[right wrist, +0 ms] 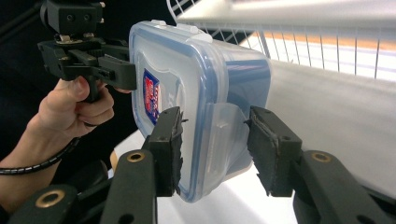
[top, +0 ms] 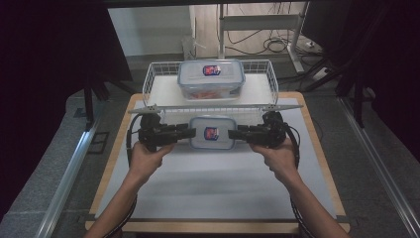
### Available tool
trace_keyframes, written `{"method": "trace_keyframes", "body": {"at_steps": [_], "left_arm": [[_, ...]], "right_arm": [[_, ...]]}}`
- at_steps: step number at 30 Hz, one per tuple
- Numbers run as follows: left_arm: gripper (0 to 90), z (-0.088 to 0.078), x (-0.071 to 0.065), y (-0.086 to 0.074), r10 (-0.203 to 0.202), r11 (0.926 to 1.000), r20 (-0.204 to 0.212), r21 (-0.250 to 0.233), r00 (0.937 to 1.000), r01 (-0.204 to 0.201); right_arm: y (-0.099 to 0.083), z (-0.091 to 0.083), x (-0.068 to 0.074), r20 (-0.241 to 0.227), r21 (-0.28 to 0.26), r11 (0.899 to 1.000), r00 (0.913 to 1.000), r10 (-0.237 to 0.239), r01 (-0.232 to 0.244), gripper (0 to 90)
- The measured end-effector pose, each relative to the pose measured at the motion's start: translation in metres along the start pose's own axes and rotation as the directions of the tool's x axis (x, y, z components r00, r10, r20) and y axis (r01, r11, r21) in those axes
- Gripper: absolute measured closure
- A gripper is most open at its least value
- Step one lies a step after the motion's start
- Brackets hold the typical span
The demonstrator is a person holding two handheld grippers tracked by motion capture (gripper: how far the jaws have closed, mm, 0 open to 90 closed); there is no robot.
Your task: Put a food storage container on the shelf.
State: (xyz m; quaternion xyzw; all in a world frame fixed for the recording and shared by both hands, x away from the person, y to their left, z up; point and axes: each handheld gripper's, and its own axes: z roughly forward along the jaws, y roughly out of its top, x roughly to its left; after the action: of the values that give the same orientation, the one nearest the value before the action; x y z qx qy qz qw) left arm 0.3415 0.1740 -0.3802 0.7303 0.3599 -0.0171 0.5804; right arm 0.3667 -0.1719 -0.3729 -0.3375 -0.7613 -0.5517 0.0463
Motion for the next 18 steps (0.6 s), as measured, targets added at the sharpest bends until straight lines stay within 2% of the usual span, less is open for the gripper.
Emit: {"method": "trace_keyframes", "body": {"at_steps": [9, 18], "left_arm": [[57.1, -0.006, 0.003, 0.033, 0.002, 0.9995, -0.003, -0.032, 1.0, -0.002], [57.4, -0.011, 0.011, 0.067, -0.01, 0.998, 0.004, -0.062, 0.9999, 0.011]], "right_arm": [[0.034, -0.002, 0.001, 0.005, -0.019, 0.999, 0.9996, -0.027, 0.027, 55.8], [0.068, -0.002, 0.0, 0.009, -0.044, 0.999, 0.9995, -0.029, 0.03, 55.9]]}}
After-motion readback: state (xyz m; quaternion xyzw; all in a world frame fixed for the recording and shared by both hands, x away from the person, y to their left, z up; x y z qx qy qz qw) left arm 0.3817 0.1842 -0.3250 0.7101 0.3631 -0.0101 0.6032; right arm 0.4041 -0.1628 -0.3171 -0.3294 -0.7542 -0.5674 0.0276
